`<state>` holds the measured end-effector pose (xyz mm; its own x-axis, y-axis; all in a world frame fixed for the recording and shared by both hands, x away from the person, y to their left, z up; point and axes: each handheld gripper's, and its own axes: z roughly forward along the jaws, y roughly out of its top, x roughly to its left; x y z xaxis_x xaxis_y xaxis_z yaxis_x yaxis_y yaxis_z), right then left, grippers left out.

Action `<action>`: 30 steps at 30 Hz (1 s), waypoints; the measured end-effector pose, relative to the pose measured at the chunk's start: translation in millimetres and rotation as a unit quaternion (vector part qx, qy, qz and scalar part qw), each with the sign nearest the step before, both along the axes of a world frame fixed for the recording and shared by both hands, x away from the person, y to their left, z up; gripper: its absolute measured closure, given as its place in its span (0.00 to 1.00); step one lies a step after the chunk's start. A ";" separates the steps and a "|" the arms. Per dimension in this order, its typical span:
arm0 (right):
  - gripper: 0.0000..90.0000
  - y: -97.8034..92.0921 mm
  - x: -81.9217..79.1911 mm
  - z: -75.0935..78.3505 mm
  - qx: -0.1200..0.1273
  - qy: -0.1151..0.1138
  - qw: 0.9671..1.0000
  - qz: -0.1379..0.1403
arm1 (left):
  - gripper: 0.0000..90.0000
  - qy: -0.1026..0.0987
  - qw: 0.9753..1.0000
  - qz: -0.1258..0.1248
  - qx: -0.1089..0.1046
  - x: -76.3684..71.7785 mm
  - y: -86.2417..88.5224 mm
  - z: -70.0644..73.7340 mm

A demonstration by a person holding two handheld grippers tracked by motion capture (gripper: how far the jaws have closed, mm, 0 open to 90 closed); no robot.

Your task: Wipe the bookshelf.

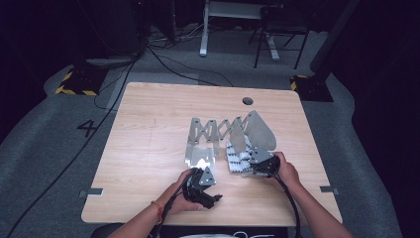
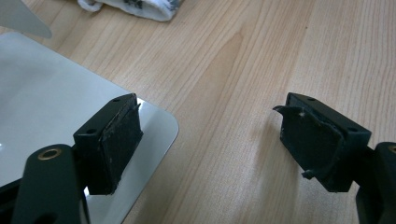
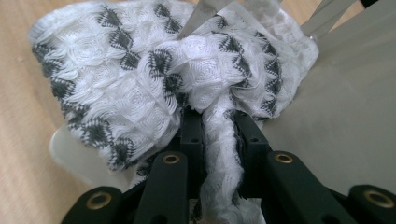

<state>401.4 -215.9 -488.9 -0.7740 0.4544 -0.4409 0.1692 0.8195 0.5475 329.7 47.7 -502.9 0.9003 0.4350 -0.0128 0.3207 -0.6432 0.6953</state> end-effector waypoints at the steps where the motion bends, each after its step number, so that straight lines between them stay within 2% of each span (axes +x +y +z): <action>1: 0.86 -2.1 -1.0 0.9 0.000 0.006 1.000 0.002 | 0.23 -0.001 1.000 -0.001 -0.002 0.1 -0.1 -0.2; 5: 0.86 -10.3 -5.9 5.4 0.008 0.037 0.999 0.006 | 0.23 -0.001 1.000 -0.001 -0.001 0.1 0.0 -0.1; 8: 0.86 -14.6 -11.1 10.0 0.016 0.043 0.999 0.009 | 0.23 -0.001 1.000 -0.001 -0.001 0.2 0.0 -0.1; 13: 0.86 -19.8 -19.1 28.2 0.047 0.018 0.999 0.012 | 0.23 -0.001 1.000 -0.001 -0.001 0.2 0.0 -0.1; 19: 0.86 -26.2 -27.4 49.2 0.087 -0.014 0.996 0.011 | 0.23 -0.001 1.000 -0.002 -0.001 0.3 -0.1 -0.1; 25: 0.86 -31.0 -35.0 66.4 0.123 -0.049 0.991 0.010 | 0.23 0.000 1.000 -0.001 0.000 0.2 0.1 0.1; 30: 0.86 -34.9 -41.3 80.6 0.164 -0.074 0.984 0.005 | 0.22 0.000 1.000 -0.001 -0.001 0.2 -0.1 -0.1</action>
<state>360.1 -250.8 -408.3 -0.7179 0.5832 -0.3802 0.0603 0.5961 0.8006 330.0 47.6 -503.0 0.9015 0.4325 -0.0129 0.3183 -0.6427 0.6969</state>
